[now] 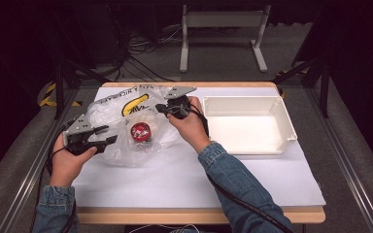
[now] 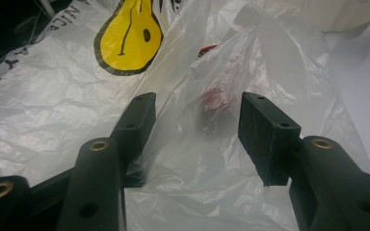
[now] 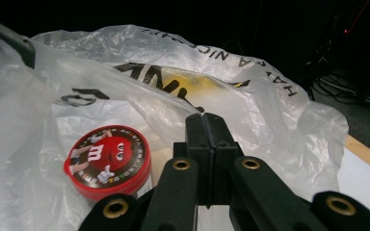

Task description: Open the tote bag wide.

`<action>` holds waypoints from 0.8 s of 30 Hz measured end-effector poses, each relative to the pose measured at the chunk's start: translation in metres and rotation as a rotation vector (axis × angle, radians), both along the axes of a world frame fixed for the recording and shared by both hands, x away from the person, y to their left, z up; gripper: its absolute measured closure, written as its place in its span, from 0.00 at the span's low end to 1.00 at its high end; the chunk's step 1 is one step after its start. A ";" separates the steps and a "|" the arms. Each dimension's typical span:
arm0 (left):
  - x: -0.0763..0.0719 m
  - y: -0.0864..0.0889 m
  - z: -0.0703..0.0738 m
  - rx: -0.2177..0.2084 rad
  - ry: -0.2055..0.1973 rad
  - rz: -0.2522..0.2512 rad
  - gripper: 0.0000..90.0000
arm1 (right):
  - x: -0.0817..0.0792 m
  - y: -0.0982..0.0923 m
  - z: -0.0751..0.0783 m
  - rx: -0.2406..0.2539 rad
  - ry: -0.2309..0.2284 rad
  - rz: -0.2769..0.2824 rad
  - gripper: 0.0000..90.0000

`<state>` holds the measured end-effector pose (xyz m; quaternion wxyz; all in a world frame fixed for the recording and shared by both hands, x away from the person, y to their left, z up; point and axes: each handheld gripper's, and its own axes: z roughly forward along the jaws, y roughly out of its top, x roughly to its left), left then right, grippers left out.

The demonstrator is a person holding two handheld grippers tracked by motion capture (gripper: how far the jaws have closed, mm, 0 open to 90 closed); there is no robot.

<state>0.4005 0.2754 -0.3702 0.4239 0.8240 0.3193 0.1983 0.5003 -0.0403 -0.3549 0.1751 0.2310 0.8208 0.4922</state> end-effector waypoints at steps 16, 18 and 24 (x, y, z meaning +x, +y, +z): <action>0.019 -0.005 -0.029 -0.035 0.058 -0.006 0.40 | 0.022 0.000 -0.031 -0.040 0.041 -0.080 0.98; 0.020 -0.004 -0.031 -0.040 0.065 -0.006 0.40 | 0.023 0.001 -0.033 -0.043 0.044 -0.084 0.98; 0.024 -0.005 -0.039 -0.050 0.094 -0.003 0.39 | 0.028 0.005 -0.041 -0.074 0.057 -0.092 0.98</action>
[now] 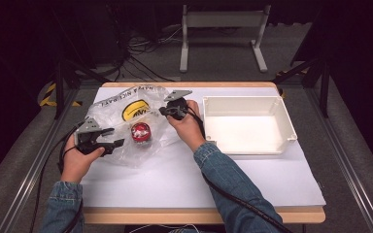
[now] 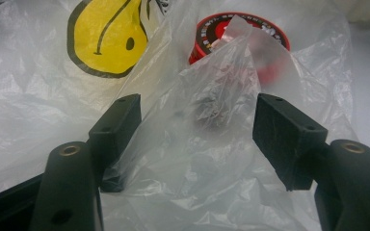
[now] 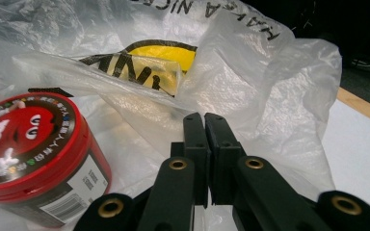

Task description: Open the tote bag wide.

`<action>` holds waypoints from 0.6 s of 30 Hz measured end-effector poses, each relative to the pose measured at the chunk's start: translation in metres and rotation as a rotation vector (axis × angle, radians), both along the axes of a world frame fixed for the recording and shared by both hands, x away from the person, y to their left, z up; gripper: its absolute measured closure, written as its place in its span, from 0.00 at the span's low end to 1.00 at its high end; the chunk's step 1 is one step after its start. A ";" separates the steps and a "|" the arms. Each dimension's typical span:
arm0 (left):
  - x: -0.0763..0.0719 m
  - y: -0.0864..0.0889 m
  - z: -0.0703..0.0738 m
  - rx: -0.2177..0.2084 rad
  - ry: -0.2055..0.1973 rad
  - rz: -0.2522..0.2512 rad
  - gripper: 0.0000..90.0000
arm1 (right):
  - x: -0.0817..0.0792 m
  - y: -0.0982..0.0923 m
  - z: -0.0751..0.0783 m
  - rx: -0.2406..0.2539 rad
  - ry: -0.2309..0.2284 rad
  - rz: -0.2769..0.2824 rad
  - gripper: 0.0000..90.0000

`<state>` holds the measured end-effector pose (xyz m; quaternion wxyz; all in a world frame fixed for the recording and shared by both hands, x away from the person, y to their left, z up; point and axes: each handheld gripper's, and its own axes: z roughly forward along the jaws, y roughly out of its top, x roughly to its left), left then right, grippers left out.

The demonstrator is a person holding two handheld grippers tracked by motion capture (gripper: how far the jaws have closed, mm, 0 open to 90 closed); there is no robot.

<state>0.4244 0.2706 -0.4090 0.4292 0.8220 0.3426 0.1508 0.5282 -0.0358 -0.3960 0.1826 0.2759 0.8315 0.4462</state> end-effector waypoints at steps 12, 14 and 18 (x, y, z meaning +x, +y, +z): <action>-0.002 -0.001 0.005 -0.001 -0.011 -0.007 0.36 | -0.020 -0.010 0.017 0.056 -0.036 0.020 0.42; -0.003 -0.002 0.006 -0.001 -0.015 -0.005 0.36 | -0.033 -0.015 0.028 0.076 -0.046 0.055 0.37; -0.004 -0.002 0.008 -0.010 -0.014 -0.006 0.36 | -0.061 -0.023 0.042 0.085 -0.048 0.155 0.32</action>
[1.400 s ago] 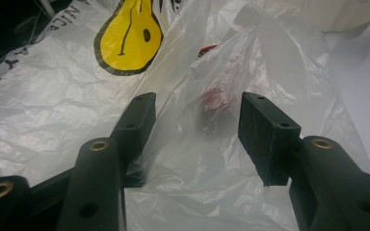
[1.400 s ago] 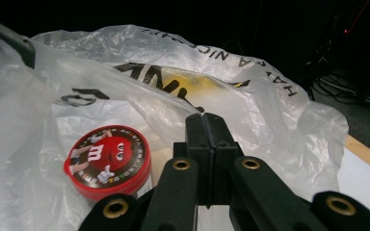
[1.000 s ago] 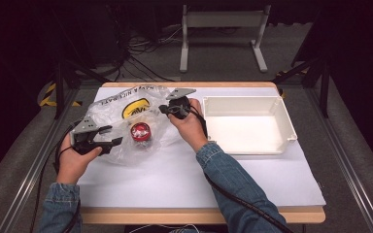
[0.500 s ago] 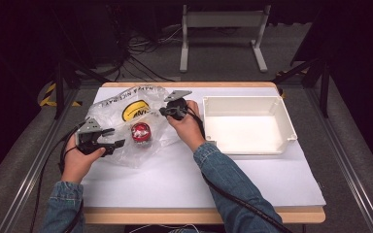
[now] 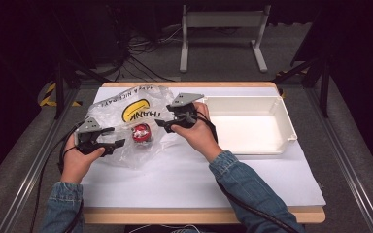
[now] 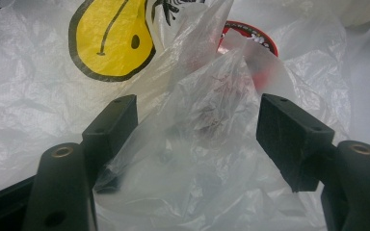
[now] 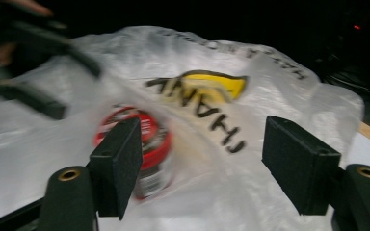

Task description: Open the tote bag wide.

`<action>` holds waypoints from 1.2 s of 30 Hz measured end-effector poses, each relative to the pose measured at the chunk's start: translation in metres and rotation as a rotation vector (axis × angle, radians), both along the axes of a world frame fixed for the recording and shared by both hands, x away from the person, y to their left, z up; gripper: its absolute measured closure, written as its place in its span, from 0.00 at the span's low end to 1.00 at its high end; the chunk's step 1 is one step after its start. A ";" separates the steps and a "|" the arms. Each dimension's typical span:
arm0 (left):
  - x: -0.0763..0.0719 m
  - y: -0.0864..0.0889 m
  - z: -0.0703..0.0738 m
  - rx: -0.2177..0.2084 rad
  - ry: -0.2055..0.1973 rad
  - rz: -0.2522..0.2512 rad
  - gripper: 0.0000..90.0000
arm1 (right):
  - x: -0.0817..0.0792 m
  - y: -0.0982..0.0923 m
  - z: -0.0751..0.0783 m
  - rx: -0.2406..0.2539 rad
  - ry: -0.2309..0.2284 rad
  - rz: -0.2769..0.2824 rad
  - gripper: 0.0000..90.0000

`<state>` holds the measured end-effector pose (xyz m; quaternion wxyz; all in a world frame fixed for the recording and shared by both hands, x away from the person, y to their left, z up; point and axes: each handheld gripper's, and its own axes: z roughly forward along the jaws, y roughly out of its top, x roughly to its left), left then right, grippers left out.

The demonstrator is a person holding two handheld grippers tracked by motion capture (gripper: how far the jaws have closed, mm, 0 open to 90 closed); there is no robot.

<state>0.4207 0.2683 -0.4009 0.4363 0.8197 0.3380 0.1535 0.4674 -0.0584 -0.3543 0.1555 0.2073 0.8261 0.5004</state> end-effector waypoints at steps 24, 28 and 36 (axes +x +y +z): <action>-0.001 -0.002 0.002 -0.006 0.008 -0.013 0.35 | -0.028 0.021 -0.064 -0.198 0.150 0.229 0.12; -0.001 -0.002 0.003 -0.003 0.000 -0.018 0.34 | -0.029 0.026 -0.071 -0.227 0.157 0.234 0.16; -0.002 -0.002 0.004 -0.007 0.001 -0.014 0.34 | -0.032 0.026 -0.067 -0.292 0.169 0.290 1.00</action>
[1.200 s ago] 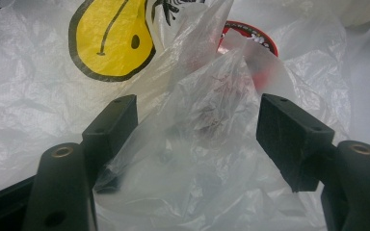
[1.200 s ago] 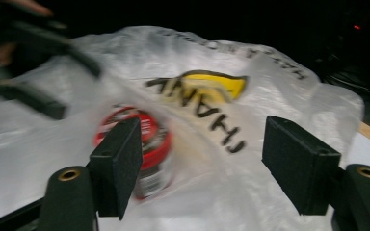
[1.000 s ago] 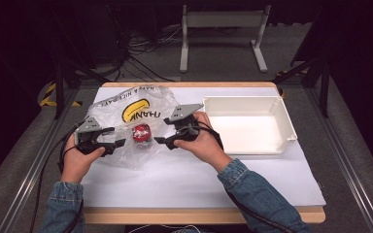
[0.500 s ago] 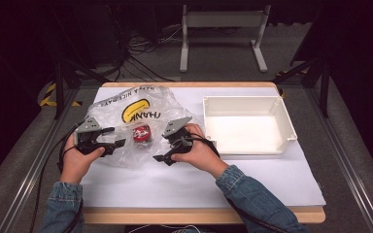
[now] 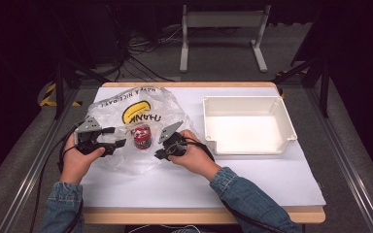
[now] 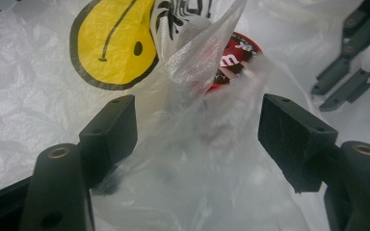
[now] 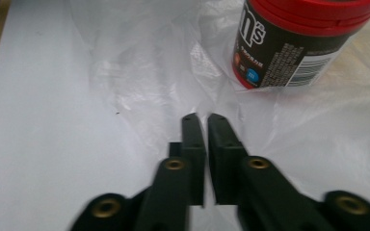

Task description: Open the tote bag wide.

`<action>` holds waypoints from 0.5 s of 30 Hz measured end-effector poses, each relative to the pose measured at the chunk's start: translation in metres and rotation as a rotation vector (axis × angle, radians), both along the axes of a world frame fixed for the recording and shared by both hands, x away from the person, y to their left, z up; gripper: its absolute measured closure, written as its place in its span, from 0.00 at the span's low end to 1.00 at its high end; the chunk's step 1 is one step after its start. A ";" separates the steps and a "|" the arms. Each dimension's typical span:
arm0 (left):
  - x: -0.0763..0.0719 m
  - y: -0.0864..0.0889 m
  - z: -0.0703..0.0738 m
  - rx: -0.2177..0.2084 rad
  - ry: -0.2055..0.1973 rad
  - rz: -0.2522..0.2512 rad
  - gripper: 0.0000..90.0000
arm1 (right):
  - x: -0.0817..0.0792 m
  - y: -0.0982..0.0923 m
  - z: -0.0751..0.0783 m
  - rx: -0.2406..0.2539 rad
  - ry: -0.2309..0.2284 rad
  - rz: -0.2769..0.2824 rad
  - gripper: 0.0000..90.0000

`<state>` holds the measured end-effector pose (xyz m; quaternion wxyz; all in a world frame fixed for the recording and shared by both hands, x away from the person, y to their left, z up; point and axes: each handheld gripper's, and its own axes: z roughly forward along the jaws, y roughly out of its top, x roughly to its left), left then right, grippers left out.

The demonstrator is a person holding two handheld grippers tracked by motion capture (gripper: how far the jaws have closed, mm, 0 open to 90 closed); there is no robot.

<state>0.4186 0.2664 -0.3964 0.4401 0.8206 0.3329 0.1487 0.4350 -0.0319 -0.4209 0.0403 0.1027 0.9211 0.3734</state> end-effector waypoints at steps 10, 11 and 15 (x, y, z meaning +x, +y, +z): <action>-0.004 -0.002 0.008 -0.001 -0.027 -0.008 0.34 | -0.019 -0.006 0.020 0.003 -0.029 0.032 1.00; -0.004 -0.002 0.008 -0.002 -0.027 -0.009 0.34 | -0.022 -0.008 0.022 0.007 -0.023 0.036 1.00; -0.006 -0.005 0.011 -0.006 -0.027 -0.019 0.34 | -0.034 -0.016 0.026 0.020 -0.002 0.060 1.00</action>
